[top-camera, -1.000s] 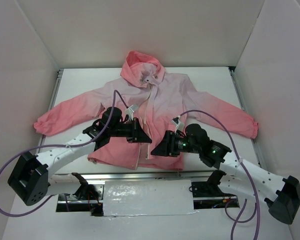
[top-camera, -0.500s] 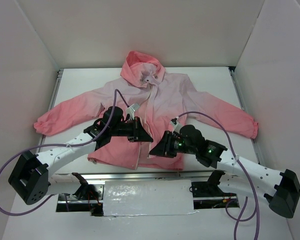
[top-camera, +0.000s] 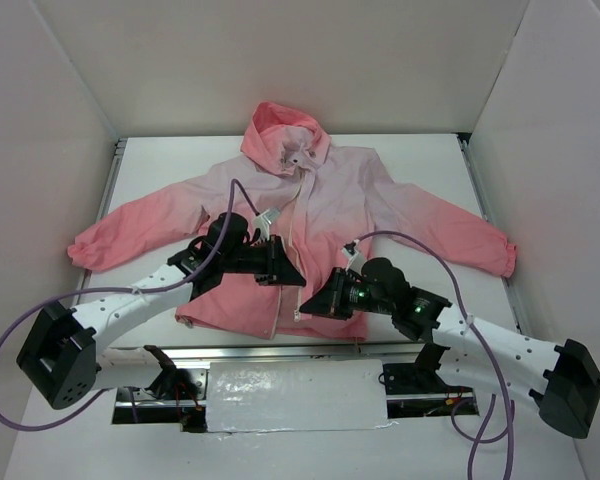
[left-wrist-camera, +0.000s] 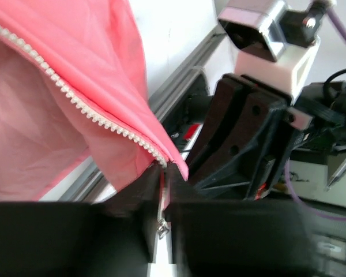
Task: Zip up the jacket
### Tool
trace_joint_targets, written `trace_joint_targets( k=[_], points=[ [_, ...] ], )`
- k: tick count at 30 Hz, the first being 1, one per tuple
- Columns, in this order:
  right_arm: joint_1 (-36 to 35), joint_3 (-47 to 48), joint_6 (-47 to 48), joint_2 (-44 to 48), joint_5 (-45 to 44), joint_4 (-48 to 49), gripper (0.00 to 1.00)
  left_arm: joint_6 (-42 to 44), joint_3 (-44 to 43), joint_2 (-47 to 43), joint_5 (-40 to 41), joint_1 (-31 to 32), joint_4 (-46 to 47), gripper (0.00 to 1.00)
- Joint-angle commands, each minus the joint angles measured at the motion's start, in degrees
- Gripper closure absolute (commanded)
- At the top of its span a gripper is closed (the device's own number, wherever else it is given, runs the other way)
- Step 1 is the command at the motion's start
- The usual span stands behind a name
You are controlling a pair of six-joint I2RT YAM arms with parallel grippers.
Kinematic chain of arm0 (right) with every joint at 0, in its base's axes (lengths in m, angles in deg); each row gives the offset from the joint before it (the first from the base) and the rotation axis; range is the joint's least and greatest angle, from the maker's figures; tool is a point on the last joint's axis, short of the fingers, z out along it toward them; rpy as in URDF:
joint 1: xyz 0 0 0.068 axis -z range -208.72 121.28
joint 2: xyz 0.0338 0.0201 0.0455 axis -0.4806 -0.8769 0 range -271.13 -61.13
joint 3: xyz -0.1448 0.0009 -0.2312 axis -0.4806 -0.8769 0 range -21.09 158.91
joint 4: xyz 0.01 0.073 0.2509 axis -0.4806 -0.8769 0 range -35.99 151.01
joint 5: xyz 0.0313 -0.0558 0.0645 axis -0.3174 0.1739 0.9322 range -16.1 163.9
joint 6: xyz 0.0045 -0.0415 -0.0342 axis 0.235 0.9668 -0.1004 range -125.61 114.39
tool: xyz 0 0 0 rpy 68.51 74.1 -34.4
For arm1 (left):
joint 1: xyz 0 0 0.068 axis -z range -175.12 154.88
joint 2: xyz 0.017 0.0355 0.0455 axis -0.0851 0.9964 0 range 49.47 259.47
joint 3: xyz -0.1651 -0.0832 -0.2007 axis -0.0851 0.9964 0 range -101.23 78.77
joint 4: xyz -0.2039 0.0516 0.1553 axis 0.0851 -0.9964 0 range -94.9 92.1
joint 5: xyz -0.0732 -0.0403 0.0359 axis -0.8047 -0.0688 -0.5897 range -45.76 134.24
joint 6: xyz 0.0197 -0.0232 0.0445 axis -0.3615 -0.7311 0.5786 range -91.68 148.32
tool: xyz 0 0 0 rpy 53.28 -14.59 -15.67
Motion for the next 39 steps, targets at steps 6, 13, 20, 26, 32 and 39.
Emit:
trace_joint_targets(
  k=[6,13,20,26,32,39],
  points=[
    [-0.2,-9.8,9.6,10.5,3.1,18.3,1.00,9.1,-11.3,-2.0,15.6,0.2,-22.0,0.06],
    [1.4,-13.6,12.2,12.3,3.6,20.5,1.00,9.9,-8.2,-5.3,28.8,1.6,-36.4,0.11],
    [3.3,-19.1,11.6,17.0,4.7,25.4,1.00,2.0,-4.3,-2.7,39.5,12.9,-43.4,0.21],
    [3.4,-14.3,13.2,20.1,-1.7,9.3,1.00,0.6,-5.7,4.2,43.5,16.7,-44.6,0.24],
    [3.6,-12.0,14.1,24.1,-3.1,1.9,1.00,1.0,-6.8,8.7,45.7,18.0,-45.3,0.26],
    [3.6,-11.7,14.3,28.6,-3.6,-1.7,1.00,1.1,-6.8,12.5,45.5,19.0,-42.7,0.28]
  ],
)
